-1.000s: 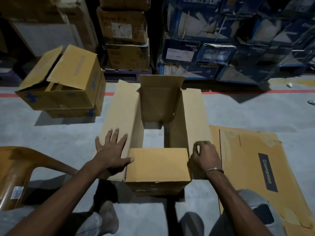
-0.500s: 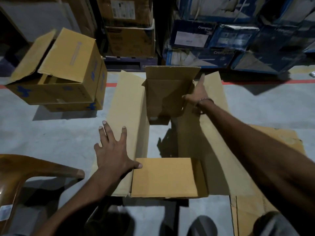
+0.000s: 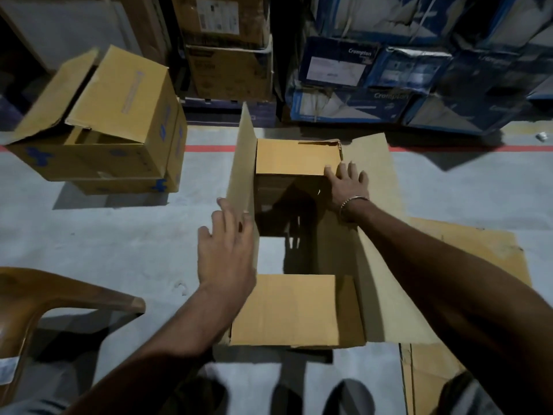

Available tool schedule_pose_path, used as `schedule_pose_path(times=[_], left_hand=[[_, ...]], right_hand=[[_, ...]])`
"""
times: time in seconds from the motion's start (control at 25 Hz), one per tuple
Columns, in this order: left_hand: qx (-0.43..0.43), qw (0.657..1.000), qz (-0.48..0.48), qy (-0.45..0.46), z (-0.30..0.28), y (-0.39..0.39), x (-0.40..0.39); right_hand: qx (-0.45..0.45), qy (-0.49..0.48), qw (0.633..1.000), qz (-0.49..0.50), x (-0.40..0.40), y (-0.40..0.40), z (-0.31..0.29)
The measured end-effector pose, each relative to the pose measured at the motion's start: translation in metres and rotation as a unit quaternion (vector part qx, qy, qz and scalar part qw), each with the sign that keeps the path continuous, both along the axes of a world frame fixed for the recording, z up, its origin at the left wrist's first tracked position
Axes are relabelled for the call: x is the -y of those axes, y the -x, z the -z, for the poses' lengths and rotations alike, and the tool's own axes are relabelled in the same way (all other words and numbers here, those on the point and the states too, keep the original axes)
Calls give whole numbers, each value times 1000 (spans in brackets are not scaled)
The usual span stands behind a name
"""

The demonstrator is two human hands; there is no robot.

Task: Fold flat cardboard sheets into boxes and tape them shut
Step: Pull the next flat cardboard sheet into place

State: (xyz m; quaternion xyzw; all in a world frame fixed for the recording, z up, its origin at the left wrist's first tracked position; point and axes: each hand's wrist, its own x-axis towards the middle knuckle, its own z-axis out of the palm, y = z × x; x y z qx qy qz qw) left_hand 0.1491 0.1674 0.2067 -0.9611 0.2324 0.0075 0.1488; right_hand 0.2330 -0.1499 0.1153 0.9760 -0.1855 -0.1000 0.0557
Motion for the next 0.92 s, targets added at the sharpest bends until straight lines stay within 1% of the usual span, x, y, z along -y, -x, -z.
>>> schedule_pose_path(times=[0.08,0.12,0.2,0.24,0.28,0.32,0.36,0.44,0.52,0.56,0.6,0.68,0.76,0.84,0.92], left_hand=[[-34,995,23,88,-5,12,17],[-60,988,35,141,-6,18,26],[-121,965,55,227,1,26,37],[-158,953,58,252,7,27,41],[-196,945,60,255,13,26,42],[-224,943,67,237,20,24,42],[-238,946,78,206,28,21,41],[-238,955,100,147,39,19,36],[-238,957,107,126,44,20,32],[-233,958,107,129,45,21,31],[-224,959,107,135,47,22,31],[-207,961,104,150,51,23,29],[-209,960,95,161,54,23,28],[-199,964,65,166,54,25,26],[-190,967,10,170,53,26,22]], right_hand=[[-40,10,999,-28,1,9,-3],[-53,9,998,-41,1,15,-10],[-48,-29,998,-42,-3,31,-26],[-26,-61,997,-26,-5,41,-33],[4,-93,996,-3,-8,56,-39],[37,-115,992,20,-11,75,-42],[70,-124,989,40,-14,96,-43],[127,-126,978,105,-20,145,-42],[167,-166,950,206,-24,191,-47],[182,-203,930,245,-26,208,-53],[197,-235,914,264,-29,221,-61],[238,-274,900,242,-46,233,-79],[256,-322,893,180,-80,233,-102],[210,-348,907,108,-114,230,-107],[141,-319,935,68,-138,225,-91]])
